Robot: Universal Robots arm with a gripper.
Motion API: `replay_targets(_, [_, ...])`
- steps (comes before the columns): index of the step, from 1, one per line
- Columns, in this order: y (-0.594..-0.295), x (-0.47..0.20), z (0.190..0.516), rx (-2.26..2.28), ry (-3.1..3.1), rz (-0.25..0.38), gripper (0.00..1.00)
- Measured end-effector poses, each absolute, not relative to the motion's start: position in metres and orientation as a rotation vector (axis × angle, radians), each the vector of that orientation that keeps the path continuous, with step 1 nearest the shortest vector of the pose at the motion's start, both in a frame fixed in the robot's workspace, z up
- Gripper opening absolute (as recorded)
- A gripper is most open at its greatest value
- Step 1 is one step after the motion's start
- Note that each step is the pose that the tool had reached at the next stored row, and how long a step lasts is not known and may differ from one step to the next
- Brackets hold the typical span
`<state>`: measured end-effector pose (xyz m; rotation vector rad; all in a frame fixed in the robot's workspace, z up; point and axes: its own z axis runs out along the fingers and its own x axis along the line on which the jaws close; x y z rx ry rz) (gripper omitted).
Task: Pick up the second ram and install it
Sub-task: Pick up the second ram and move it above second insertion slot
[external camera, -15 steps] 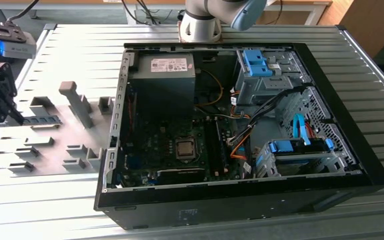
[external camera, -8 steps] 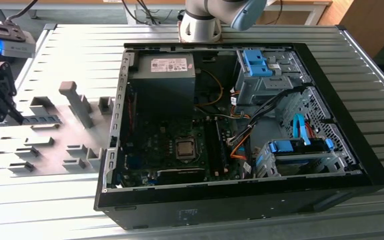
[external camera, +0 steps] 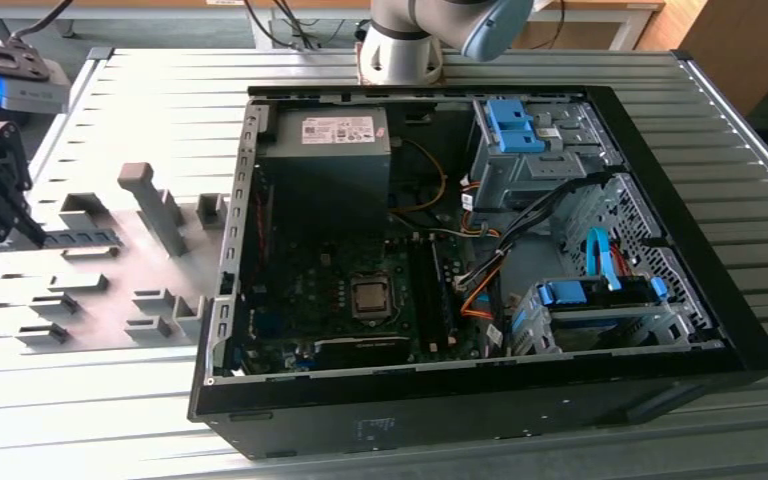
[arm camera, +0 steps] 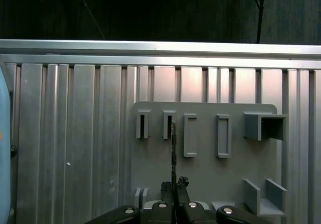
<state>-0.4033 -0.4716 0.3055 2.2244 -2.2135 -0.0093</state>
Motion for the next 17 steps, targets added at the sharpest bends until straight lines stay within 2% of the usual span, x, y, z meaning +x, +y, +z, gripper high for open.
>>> replay_targets(17, [-0.472,-0.403,0.319,2.224,-2.214,-0.009,0.14])
